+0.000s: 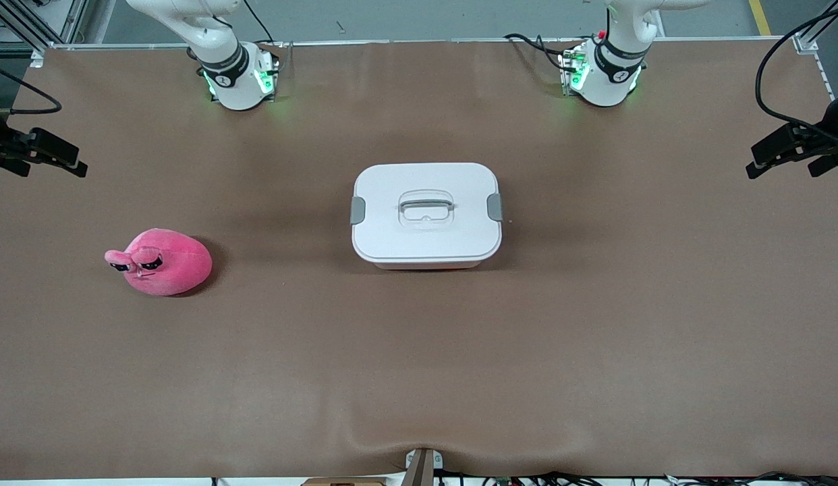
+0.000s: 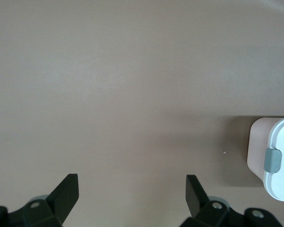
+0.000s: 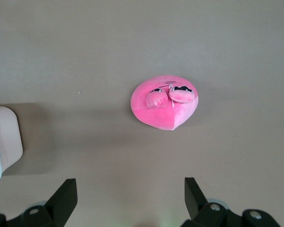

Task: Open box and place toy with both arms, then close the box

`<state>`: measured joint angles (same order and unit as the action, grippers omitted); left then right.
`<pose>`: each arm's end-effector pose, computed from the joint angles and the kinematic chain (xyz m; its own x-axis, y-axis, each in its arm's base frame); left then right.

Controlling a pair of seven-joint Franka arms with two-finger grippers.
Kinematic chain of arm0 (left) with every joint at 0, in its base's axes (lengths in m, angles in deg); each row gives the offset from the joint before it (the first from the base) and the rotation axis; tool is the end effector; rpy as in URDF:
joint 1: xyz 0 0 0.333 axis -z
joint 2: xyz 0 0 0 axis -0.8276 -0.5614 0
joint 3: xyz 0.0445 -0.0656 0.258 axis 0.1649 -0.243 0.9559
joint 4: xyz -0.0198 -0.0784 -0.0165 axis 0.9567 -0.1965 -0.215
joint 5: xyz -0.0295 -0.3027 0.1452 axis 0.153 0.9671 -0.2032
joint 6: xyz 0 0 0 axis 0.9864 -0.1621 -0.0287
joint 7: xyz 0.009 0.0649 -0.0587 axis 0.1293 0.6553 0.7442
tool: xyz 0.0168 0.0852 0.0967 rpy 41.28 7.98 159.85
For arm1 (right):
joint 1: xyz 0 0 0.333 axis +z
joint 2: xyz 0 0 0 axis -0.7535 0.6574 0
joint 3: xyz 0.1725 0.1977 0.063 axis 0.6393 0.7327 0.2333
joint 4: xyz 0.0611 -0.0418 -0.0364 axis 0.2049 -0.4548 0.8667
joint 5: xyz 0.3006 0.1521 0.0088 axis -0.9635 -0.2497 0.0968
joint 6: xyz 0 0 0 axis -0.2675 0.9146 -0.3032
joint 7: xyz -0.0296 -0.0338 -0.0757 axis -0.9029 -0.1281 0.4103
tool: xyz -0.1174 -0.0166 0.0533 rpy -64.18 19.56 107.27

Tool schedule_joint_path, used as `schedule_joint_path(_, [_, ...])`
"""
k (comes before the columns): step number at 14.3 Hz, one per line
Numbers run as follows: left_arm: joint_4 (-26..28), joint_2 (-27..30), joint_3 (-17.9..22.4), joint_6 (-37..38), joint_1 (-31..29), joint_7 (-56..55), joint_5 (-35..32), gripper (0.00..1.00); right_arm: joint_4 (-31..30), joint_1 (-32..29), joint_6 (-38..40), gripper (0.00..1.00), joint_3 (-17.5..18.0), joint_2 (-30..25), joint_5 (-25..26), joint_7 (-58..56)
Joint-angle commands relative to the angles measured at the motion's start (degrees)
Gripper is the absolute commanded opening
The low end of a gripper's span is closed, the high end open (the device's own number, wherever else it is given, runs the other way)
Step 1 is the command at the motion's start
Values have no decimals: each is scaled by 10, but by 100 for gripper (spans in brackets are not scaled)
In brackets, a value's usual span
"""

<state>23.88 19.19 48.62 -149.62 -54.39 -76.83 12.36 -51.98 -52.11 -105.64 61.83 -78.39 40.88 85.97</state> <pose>0.4882 -0.0018 0.5729 0.9992 0.0243 0.0314 0.0235 -0.9994 0.0255 0.4787 -0.0327 0.5579 0.9977 -0.0412 -0.0547 -0.0433 -0.9984 -0.0365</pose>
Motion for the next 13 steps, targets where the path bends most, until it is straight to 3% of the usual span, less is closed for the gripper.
schedule_joint_path(1, [-10, -5, -3, 9, -3, 8, -4, 100, -1, 0, 5, 100, 3, -6, 8, 6])
schedule_joint_path(13, [-31, -26, -2, 9, -5, 6, -9, 100, -8, -7, -1, 100, 2, 6, 6, -20])
